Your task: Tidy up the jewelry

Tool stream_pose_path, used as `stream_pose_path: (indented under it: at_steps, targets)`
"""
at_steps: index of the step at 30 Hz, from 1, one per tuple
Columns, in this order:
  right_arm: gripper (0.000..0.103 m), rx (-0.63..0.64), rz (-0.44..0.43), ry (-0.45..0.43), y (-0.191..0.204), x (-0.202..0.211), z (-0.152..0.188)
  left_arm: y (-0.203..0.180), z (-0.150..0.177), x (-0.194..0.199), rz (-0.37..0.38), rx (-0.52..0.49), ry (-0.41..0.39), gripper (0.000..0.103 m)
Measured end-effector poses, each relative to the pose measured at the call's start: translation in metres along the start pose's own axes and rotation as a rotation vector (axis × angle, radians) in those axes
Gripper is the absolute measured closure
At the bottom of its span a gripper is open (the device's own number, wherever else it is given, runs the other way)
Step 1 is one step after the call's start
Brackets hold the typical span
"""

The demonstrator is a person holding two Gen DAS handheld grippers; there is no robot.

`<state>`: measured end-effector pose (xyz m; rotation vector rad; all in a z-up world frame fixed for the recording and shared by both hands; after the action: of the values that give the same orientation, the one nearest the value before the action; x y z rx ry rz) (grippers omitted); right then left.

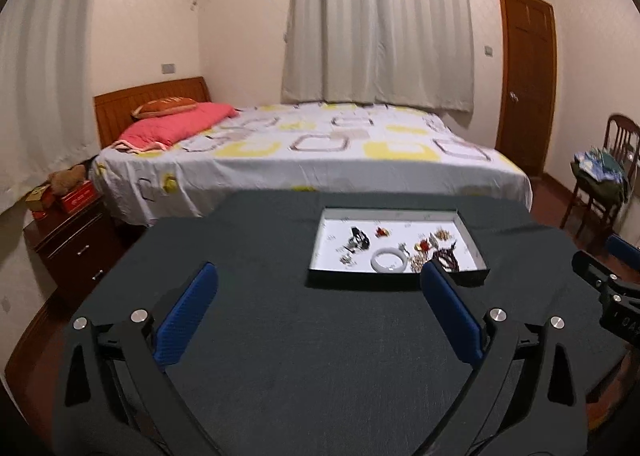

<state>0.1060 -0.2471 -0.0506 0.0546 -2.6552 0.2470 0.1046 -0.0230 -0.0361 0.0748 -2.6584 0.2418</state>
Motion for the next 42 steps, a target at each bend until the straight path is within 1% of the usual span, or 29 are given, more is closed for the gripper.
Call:
stream_pose_path:
  at_steps: [4, 7, 12, 15, 26, 42]
  targets:
    - [0.019, 0.003, -0.004, -0.029, 0.002, 0.023, -0.006, 0.014, -0.009, 0.035, 0.003, 0.049, -0.032, 0.004]
    - [0.019, 0.012, 0.007, -0.071, 0.002, 0.043, -0.012, 0.019, -0.016, 0.057, 0.031, 0.09, -0.053, 0.004]
    - [0.019, 0.021, 0.037, -0.118, -0.004, 0.066, -0.02, 0.015, -0.028, 0.089, 0.042, 0.061, -0.117, 0.004]
    - [0.018, 0.005, 0.047, -0.136, -0.01, 0.072, -0.022, 0.015, -0.031, 0.099, 0.051, 0.073, -0.137, 0.004]
    - [0.018, 0.013, 0.037, -0.152, -0.006, 0.075, -0.024, 0.016, -0.03, 0.101, 0.06, 0.068, -0.138, 0.004]
    - [0.018, 0.005, 0.038, -0.151, -0.003, 0.077, -0.023, 0.019, -0.03, 0.099, 0.061, 0.063, -0.129, 0.004]
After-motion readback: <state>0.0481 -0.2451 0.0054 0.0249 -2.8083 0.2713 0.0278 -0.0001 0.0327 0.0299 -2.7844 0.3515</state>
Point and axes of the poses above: each gripper's, at about its wrist camera, not at the fingertips, and x roughly against the way its jaws point, y to its left, z to its underside, the point moved 3 cm from there along -x, roughly the way its jaws point, and after that the axes turned 12 degrees about x, right-handed, at the moved point
